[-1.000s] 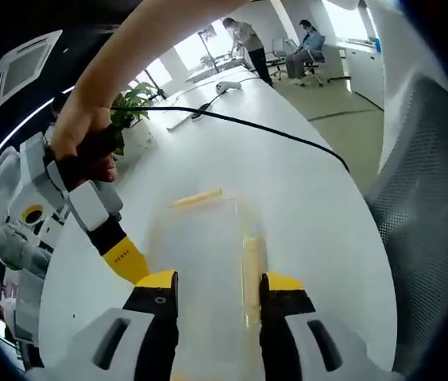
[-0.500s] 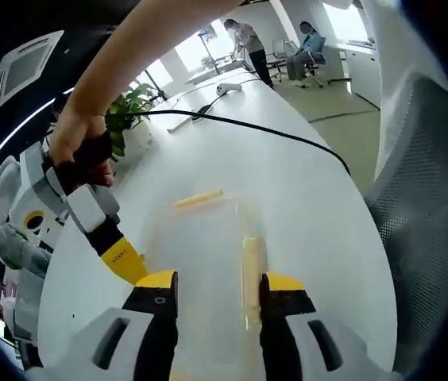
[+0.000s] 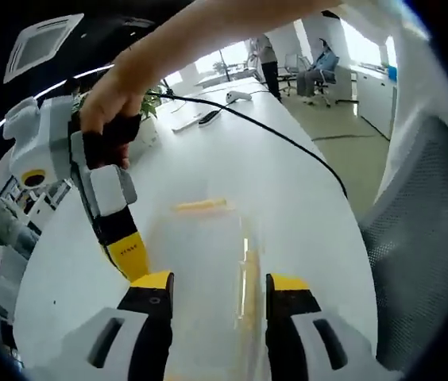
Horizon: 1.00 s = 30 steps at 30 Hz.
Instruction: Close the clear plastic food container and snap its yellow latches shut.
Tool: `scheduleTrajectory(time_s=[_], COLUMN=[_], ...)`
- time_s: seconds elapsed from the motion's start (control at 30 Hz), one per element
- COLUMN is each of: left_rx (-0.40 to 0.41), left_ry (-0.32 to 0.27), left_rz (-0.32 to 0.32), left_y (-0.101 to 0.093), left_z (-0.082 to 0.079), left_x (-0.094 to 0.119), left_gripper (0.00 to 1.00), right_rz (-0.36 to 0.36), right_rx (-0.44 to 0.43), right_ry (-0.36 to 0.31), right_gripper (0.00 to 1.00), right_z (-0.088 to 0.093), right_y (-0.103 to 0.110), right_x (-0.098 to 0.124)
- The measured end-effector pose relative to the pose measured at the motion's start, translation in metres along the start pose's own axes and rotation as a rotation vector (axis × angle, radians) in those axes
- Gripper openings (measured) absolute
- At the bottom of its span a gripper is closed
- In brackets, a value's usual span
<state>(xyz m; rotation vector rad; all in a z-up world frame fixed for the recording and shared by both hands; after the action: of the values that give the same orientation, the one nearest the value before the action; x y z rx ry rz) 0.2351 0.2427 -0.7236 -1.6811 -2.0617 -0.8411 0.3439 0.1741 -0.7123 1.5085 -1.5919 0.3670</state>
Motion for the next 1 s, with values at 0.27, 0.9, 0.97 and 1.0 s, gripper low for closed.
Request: scheduleTrajectory(time_s=[0.27, 0.9, 0.97, 1.0], left_rx=[0.046, 0.164, 0.167, 0.172], left_ry=[0.017, 0.051, 0.077, 0.092], left_rz=[-0.053, -0.111, -0.102, -0.102], left_y=[0.014, 0.044, 0.047, 0.05], left_z=[0.0, 0.004, 0.006, 0.007], left_x=[0.014, 0.051, 0.055, 0.058], left_gripper=[0.62, 0.99, 0.99, 0.99], right_rz=[0.12, 0.264, 0.289, 0.297], right_rx=[0.061, 0.219, 0.236, 0.236], right_ry=[0.002, 0.03, 0.038, 0.047], right_gripper=[0.29, 0.71, 0.74, 0.76], right_z=[0.005, 0.015, 0.017, 0.019], right_y=[-0.002, 0.033, 0.034, 0.035], right_x=[0.018, 0.053, 0.054, 0.055])
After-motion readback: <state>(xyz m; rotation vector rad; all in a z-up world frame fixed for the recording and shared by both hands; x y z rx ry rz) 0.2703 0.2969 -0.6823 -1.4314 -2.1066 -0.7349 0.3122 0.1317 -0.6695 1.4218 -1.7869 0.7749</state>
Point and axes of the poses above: the point that each gripper's makers call its tool centre point, and the gripper's own axes: x roughly backward along the fingers, y roughly to its left, z roughly out of its underside, the point moved 8 cm from there along x, roughly backward along the fingers, and after that the axes turned 4 degrees about -y, right-handed, at the moved point
